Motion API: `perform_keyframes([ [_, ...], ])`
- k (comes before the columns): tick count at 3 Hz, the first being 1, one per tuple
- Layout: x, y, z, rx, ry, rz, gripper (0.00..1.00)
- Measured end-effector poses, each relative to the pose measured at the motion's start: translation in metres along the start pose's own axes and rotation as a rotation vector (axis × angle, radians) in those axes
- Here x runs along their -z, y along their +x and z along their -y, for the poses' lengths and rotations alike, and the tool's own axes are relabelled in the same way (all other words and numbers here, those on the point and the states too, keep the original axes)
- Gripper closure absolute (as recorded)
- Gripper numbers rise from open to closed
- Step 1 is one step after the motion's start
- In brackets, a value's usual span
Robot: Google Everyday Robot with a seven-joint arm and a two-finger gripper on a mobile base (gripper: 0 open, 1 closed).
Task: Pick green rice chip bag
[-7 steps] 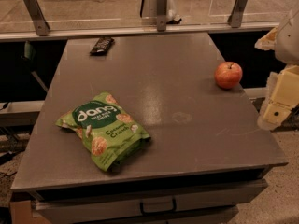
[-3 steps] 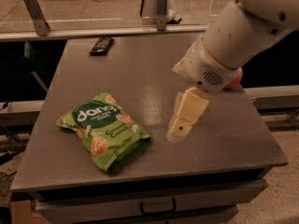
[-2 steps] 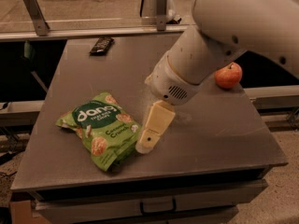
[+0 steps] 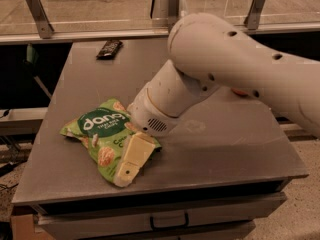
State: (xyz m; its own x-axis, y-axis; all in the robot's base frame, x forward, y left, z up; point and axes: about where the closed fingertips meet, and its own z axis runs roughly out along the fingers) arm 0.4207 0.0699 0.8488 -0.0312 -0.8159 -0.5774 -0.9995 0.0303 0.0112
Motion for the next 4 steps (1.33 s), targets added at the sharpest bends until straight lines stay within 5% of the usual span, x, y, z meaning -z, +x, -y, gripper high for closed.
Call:
perform_keyframes([
  [2,0.004,-0.001,0.005,-0.015,0.025,0.061,0.42],
  [4,0.045,-0.024,0.02,0.016,0.094,0.157,0.88],
])
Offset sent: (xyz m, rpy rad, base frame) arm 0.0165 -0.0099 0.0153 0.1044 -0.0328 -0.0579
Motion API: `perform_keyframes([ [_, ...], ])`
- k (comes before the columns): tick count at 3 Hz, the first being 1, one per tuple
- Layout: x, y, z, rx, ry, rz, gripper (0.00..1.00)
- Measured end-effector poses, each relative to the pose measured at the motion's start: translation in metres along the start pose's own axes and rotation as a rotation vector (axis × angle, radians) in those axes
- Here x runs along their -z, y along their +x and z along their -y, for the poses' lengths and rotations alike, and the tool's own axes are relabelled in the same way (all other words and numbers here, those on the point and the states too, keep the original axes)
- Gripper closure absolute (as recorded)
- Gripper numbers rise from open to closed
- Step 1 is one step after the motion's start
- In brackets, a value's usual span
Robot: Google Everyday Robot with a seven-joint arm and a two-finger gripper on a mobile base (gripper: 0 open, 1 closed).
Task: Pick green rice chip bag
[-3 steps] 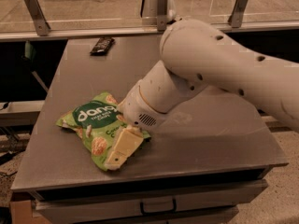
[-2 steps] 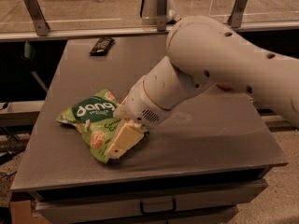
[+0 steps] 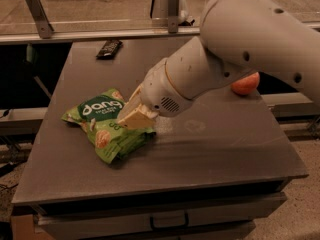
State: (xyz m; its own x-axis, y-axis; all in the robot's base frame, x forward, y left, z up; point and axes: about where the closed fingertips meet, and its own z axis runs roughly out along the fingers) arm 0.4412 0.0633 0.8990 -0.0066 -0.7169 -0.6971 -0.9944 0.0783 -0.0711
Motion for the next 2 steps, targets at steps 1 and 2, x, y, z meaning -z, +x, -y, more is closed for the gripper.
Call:
perform_keyframes([
  [1,0.0256,-0.0212,0.0101,0.033,0.042,0.066,1.0],
  [2,0.0261,-0.0242,0.0088,0.039,0.043,0.066,0.82],
])
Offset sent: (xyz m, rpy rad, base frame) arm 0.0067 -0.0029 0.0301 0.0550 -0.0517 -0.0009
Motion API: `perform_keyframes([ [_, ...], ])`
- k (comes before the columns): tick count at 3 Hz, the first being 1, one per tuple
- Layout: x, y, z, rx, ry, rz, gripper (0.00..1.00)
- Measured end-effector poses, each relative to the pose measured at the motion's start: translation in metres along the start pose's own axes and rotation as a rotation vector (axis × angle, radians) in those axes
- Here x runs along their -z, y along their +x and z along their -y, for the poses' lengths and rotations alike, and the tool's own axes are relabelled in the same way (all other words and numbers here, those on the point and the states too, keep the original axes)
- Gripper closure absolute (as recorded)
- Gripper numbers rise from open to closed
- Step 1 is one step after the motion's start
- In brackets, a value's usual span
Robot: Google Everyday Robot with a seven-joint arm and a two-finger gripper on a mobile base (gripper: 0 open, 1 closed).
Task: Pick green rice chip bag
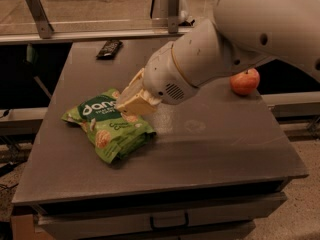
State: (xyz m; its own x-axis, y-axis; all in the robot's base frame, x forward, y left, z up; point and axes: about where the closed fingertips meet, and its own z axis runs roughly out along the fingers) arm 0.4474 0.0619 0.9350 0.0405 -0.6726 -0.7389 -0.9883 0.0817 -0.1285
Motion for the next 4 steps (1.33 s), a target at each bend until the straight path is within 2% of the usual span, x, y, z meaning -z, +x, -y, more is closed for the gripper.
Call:
perform_keyframes([
  [1,0.0,-0.002,-0.001,0.005,0.0,-0.001,0.59],
  [3,-0.012,0.009,-0.002,-0.004,0.059,0.003,0.13],
  [4,-0.021,0.014,0.002,-0.007,0.068,0.012,0.0],
])
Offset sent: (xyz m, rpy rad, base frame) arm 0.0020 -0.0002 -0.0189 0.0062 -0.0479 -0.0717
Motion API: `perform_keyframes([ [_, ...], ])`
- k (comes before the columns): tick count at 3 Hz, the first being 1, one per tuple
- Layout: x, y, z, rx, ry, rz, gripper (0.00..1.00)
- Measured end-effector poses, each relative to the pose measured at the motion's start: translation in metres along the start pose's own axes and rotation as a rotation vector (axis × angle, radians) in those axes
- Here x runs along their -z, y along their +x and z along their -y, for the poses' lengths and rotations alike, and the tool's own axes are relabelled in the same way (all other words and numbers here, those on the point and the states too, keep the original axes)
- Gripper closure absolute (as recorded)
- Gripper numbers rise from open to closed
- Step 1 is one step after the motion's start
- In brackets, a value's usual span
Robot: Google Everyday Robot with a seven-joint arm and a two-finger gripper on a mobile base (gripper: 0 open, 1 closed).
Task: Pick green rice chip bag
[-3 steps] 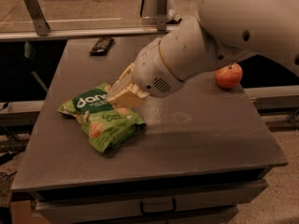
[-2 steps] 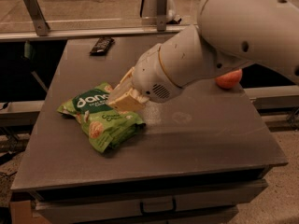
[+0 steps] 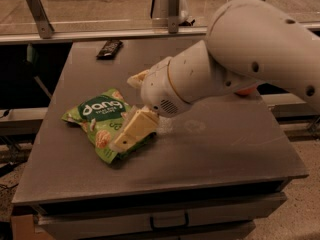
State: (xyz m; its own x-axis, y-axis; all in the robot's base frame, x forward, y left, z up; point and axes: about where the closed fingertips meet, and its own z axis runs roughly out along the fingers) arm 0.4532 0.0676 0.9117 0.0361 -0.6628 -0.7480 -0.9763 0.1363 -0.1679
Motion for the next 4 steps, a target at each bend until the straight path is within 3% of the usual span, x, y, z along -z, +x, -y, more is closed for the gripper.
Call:
perform_keyframes([
  [2,-0.03,0.02,0.008,-0.033,-0.008,0.02,0.0],
  [3,-0.045,0.038,0.005,-0.062,-0.016,0.008,0.17],
  [4,-0.053,0.051,0.002,-0.09,-0.013,0.001,0.41],
])
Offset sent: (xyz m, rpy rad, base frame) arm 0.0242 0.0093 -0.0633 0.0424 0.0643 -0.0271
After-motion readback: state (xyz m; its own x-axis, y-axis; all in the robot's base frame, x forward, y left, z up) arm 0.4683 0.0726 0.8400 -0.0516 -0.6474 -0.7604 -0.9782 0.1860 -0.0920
